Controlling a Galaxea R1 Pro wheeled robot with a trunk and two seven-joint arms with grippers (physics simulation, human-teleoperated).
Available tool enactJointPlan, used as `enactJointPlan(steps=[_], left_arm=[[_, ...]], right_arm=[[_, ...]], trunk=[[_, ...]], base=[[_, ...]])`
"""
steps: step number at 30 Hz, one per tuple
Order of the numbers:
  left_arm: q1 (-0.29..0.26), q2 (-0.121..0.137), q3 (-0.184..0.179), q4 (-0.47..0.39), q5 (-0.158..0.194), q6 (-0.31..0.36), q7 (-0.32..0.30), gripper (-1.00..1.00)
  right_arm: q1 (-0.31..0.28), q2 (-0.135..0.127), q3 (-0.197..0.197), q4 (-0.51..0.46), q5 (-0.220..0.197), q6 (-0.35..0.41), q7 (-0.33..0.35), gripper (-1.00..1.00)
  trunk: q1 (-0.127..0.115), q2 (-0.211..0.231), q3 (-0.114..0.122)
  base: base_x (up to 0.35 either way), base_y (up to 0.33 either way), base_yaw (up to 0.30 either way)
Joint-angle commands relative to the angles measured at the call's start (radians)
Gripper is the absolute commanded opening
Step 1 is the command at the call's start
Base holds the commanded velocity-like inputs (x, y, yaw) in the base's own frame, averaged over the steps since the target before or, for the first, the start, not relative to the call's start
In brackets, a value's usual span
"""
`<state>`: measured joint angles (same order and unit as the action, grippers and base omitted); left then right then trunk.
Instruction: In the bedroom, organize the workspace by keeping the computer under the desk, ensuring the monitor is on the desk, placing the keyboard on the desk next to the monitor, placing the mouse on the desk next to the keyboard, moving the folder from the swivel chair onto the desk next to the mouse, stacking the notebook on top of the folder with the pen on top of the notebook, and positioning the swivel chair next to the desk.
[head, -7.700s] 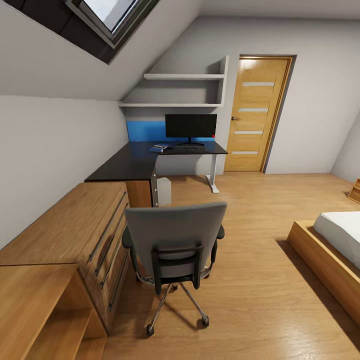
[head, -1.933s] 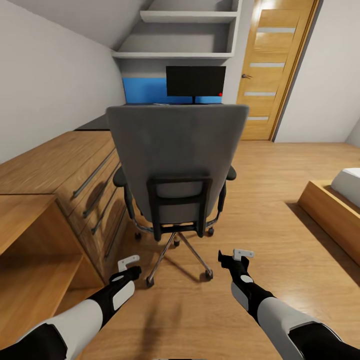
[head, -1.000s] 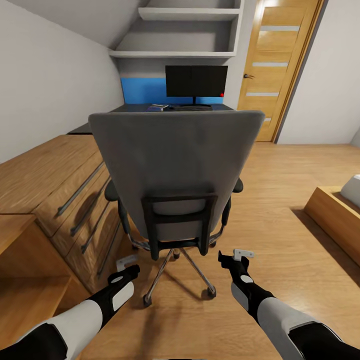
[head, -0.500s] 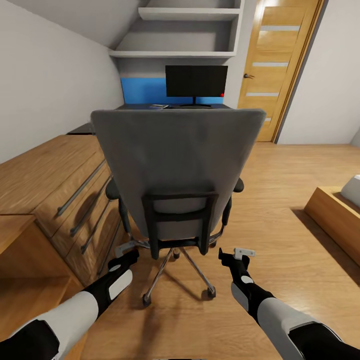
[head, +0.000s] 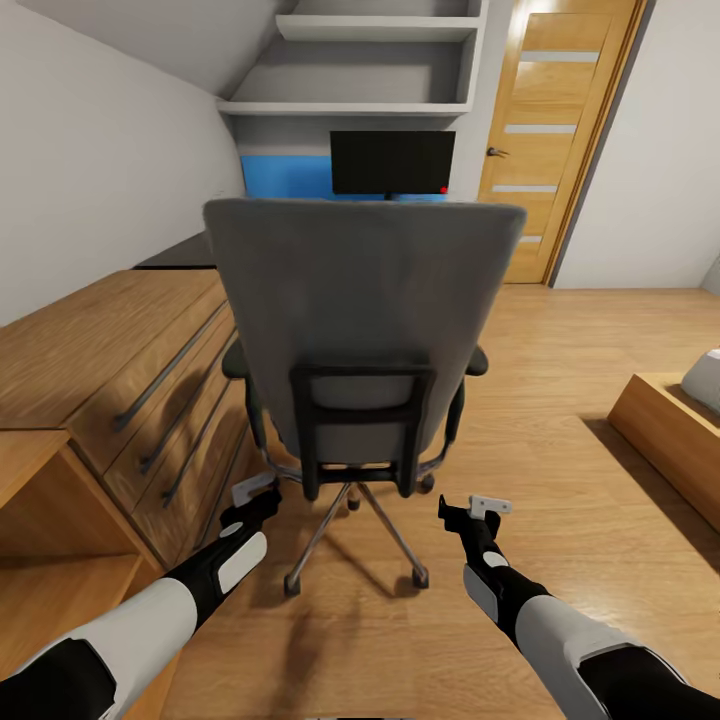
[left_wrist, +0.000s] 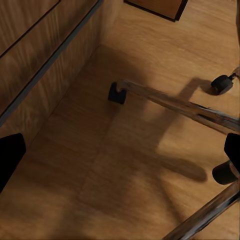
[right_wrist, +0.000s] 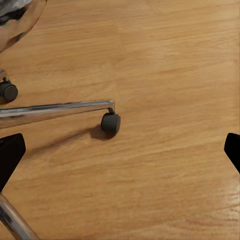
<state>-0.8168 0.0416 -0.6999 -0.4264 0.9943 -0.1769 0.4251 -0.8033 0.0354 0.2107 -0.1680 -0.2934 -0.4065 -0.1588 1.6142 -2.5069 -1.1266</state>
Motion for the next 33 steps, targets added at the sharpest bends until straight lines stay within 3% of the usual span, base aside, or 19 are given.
enactJointPlan(steps=[1,7,26,33], left_arm=[[-0.001,0.001,-0.009,-0.002,0.010,-0.006,0.006,1.00],[-0.001,0.001,-0.007,-0.002,0.008,-0.007,0.007,1.00],[-0.001,0.001,-0.007,-0.002,0.006,-0.007,0.005,1.00],[-0.001,0.002,-0.007,-0.002,0.006,-0.006,0.008,1.00]], right_arm=[[-0.001,0.000,0.009,0.001,-0.007,-0.003,-0.005,1.00],[-0.001,-0.002,0.009,0.001,-0.007,-0.003,-0.005,1.00],[0.000,-0.002,0.009,0.000,-0.007,-0.003,-0.005,1.00],[-0.001,-0.002,0.009,-0.001,-0.007,-0.003,-0.005,1.00]], trunk=[[0.000,0.000,-0.001],[0.000,0.000,-0.001],[0.000,0.000,0.007],[0.000,0.000,0.007]], base=[[0.000,0.000,-0.058],[0.000,0.000,-0.101],[0.000,0.000,-0.237],[-0.068,0.032,-0.043]])
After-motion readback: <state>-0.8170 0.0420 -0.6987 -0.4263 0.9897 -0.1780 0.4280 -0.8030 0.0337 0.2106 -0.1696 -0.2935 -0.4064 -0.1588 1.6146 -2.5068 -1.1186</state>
